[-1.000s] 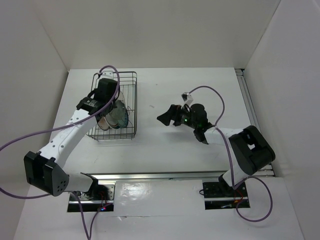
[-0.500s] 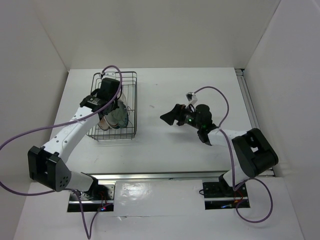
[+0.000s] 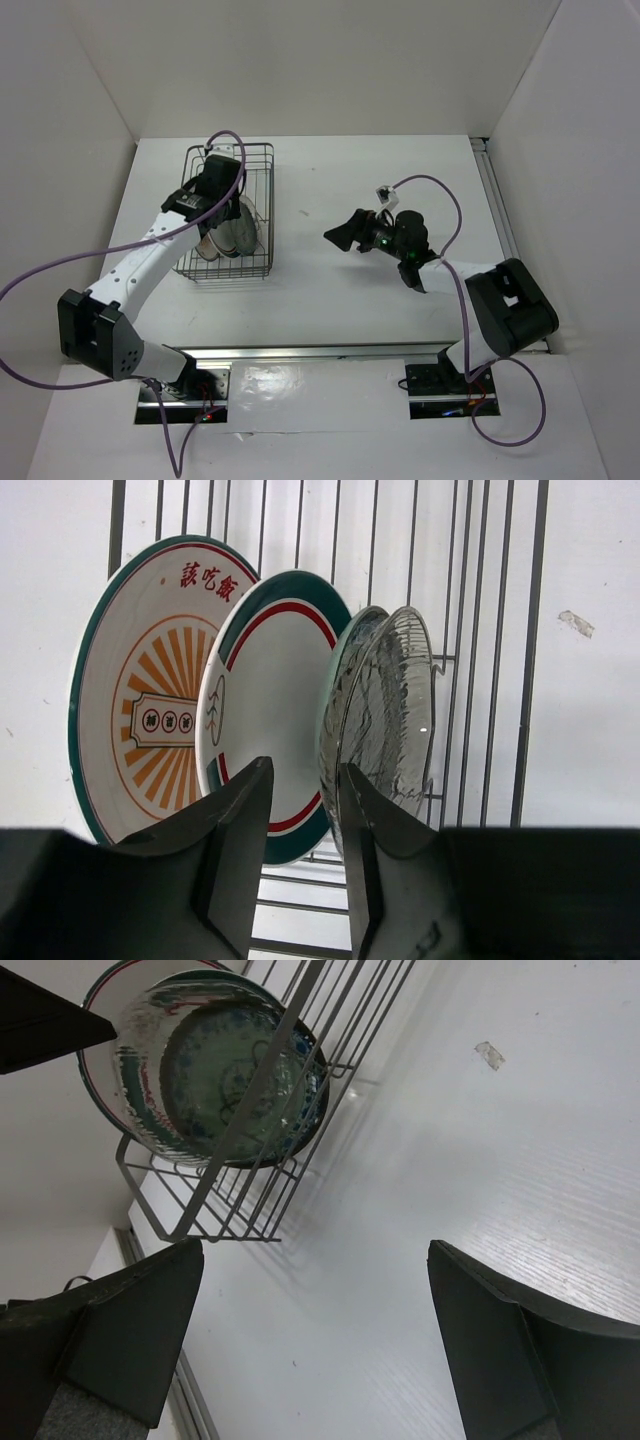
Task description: Load the plates into the dish rack
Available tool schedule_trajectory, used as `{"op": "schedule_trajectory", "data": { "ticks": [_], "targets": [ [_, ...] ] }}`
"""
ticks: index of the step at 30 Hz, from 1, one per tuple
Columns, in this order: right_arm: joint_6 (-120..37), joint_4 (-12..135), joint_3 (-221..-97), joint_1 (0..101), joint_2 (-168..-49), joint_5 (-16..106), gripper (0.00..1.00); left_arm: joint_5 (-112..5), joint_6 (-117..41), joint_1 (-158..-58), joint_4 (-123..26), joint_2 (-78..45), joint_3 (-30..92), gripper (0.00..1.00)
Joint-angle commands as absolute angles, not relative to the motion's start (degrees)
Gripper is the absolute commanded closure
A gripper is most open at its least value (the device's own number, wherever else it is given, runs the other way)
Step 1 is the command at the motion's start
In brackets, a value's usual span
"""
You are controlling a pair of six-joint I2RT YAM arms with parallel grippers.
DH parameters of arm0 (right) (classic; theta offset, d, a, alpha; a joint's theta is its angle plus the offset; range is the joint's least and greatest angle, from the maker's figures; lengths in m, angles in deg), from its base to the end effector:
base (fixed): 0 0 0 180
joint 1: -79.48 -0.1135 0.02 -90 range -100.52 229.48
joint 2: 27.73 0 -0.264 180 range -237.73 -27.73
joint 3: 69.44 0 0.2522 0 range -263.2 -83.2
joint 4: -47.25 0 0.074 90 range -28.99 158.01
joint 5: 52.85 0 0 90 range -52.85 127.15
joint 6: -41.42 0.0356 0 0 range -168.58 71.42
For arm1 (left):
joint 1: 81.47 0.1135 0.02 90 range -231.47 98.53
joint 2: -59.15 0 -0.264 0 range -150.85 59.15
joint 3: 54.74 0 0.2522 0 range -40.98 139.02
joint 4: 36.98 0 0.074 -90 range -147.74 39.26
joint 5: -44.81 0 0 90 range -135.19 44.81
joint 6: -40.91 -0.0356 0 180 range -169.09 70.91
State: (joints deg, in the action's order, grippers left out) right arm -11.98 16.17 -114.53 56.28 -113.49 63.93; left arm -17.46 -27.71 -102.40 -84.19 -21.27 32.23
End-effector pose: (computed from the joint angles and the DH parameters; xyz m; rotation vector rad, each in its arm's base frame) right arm 0.2658 0.1314 0.1948 -0.1523 1.8624 1.1499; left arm 0.2923 -0.0941 0.3338 -0.2551 2.1741 0.1401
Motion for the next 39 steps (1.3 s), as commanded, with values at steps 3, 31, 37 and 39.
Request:
{"op": "schedule_trajectory", "data": {
  "ticks": [3, 31, 37, 39],
  "targets": [
    [-11.67, 11.44, -113.52, 57.24, -111.05, 65.18, 0.00, -19.43, -26.77, -102.39, -83.43, -20.74, 34.61, 0.44],
    [-31.80, 102.48, -148.68, 38.88, -73.27, 4.81, 0.00, -34.11, -26.33, -98.52, -83.26, 29.43, 10.10, 0.00],
    [-30.57, 104.78, -148.15, 34.66, -67.29, -1.61, 0.00, -32.36, -24.92, -99.57, -84.40, 34.63, 7.28, 0.00],
    [-30.56, 104.78, -148.15, 34.65, -67.28, -1.61, 0.00, -33.32, -24.92, -99.58, -84.40, 34.10, 7.28, 0.00]
  ]
}}
